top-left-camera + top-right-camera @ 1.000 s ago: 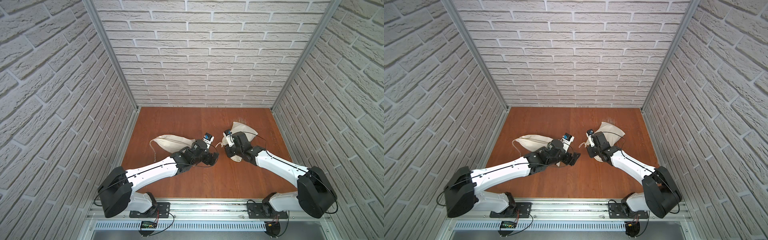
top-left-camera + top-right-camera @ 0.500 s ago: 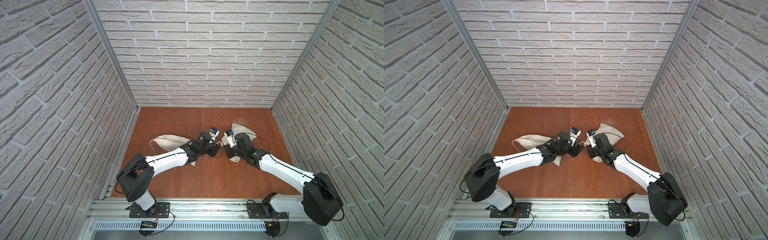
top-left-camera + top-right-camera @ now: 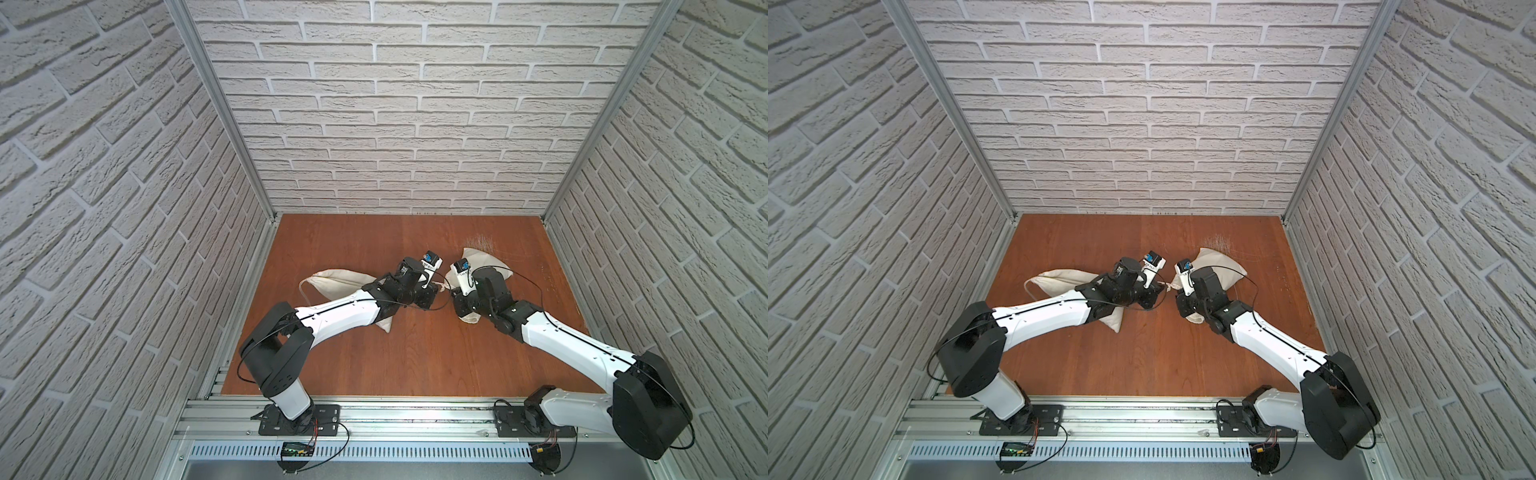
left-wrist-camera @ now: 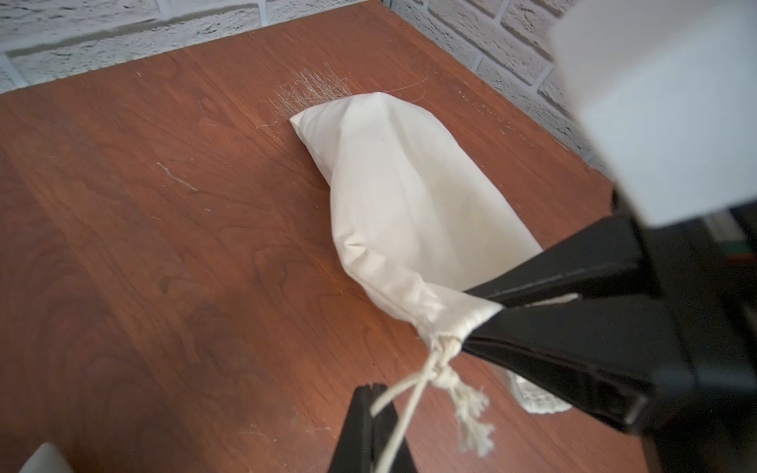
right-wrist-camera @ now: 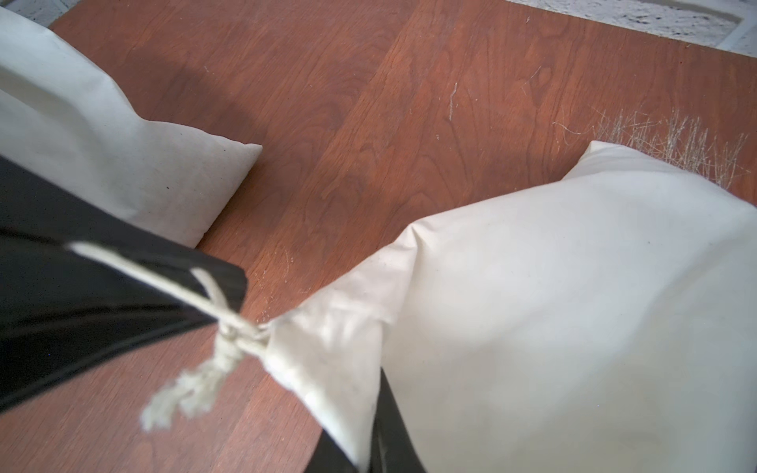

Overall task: Close the soil bag
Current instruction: Frap the soil bag at the center of the board.

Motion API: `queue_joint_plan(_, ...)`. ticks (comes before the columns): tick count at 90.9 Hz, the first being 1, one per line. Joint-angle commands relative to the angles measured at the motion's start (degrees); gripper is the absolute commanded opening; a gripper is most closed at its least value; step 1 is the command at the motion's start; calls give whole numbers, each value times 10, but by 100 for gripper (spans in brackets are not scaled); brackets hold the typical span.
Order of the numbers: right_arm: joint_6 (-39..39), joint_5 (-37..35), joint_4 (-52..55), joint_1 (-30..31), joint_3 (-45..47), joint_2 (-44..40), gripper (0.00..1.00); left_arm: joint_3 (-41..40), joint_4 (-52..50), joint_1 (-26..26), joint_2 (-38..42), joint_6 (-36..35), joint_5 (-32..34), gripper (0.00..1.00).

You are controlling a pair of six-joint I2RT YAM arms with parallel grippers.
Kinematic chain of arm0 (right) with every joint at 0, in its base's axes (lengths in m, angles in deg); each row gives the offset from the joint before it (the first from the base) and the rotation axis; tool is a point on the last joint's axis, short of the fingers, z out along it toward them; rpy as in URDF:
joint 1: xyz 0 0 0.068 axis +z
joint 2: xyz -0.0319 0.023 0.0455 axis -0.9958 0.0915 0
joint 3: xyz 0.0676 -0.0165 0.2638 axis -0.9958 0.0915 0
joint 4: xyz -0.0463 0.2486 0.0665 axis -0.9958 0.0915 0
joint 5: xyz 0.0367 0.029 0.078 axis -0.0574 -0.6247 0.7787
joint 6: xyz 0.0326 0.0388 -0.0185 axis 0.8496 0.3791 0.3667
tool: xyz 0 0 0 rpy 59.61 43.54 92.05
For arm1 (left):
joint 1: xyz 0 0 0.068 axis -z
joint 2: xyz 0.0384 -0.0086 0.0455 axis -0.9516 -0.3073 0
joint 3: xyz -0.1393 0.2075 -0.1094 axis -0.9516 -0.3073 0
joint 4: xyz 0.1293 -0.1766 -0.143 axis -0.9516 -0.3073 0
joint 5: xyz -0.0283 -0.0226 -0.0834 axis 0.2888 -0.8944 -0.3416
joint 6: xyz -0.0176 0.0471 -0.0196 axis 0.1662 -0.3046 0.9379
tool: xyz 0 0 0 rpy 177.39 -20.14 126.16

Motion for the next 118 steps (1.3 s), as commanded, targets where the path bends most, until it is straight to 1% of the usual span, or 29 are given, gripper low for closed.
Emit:
queue_joint_plan(1, 1, -44, -20, -3, 8, -11, 17, -12, -9, -22, 104, 2, 15, 0)
queue_joint_plan(5, -2, -45, -18, -3, 5, -10, 20, -12, -22, -24, 132, 2, 21, 0)
queue_joint_plan(13, -16, -14, -24, -2, -2, -16, 28, 4, -64, -25, 168, -3, 24, 0)
queue_joint_plan(27, -39, 55, -34, 16, -39, -32, 44, 53, -137, -25, 171, 3, 5, 0)
queue_joint_plan(40, -57, 79, -31, 46, -90, -24, 57, 77, -156, -25, 167, 16, -8, 0)
queue_joint_plan(49, -63, 98, -32, 59, -122, -7, 61, 86, -162, -24, 169, 20, -13, 0)
queue_joint_plan(59, -67, 102, -38, 73, -149, 11, 62, 95, -169, -25, 174, 20, -13, 0)
queue_joint_plan(67, -70, 92, -36, 75, -168, 29, 60, 95, -170, -24, 178, 20, -13, 0)
queue_joint_plan(76, -76, 82, -30, 75, -180, 38, 53, 95, -171, -24, 185, 20, -11, 0)
queue_joint_plan(93, -97, 58, -19, 75, -191, 47, 38, 98, -172, -24, 198, 20, -16, 0)
queue_joint_plan(102, -106, 58, -9, 75, -202, 53, 26, 99, -169, -25, 202, 21, -23, 0)
queue_joint_plan(111, -115, 44, 11, 75, -210, 55, 16, 102, -171, -24, 207, 21, -10, 0)
queue_joint_plan(118, -123, 16, 39, 66, -211, 53, 13, 116, -191, -29, 216, 26, 26, 0)
